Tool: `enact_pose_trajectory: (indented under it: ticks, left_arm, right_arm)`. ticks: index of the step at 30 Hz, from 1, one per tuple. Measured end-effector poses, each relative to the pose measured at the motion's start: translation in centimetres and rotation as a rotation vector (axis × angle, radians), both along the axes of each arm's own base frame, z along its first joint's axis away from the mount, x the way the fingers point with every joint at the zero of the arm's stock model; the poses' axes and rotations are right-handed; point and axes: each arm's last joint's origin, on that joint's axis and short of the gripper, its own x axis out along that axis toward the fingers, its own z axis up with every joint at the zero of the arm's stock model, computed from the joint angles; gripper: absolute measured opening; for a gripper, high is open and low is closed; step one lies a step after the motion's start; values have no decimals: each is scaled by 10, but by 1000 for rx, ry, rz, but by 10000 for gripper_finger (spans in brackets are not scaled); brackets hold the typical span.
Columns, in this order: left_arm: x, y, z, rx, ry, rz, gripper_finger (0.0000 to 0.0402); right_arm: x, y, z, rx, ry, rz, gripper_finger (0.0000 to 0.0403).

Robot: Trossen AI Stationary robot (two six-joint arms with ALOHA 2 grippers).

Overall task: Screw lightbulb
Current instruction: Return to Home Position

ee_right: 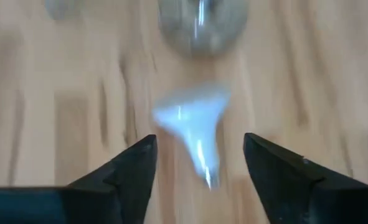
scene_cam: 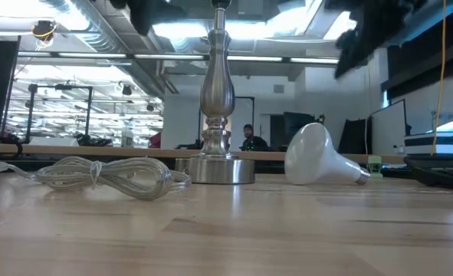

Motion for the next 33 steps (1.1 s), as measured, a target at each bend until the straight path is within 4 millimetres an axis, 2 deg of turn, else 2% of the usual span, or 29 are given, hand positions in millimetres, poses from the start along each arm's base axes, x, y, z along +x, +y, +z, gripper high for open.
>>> enact_pose_trajectory:
  ticks: [3,6,9,15,18,21,27,33]
  left_arm:
    - [-8,3,9,64,-42,2,260]
    - [-16,10,12,82,-80,43,260]
    - [-30,15,3,68,-119,67,260]
    - [-59,22,-30,10,-214,109,260]
    - [-70,27,-41,-21,-250,172,260]
    - [-77,31,-49,-86,-257,222,260]
    - [-80,32,-52,-213,-273,251,260]
    - [-84,29,-59,-50,-289,197,260]
  right_arm:
    - [-19,1,10,-9,-231,5,215]
    - [-38,-1,10,-5,-417,11,182]
    - [-56,-3,2,6,-569,6,151]
    - [-82,-7,-23,1,-789,-36,107]
    - [-90,-8,-34,5,-851,-38,99]
    - [-93,-8,-43,8,-835,-40,97]
    - [-93,-9,-39,24,-887,-57,97]
    - [-95,-10,-39,-3,-923,-75,97]
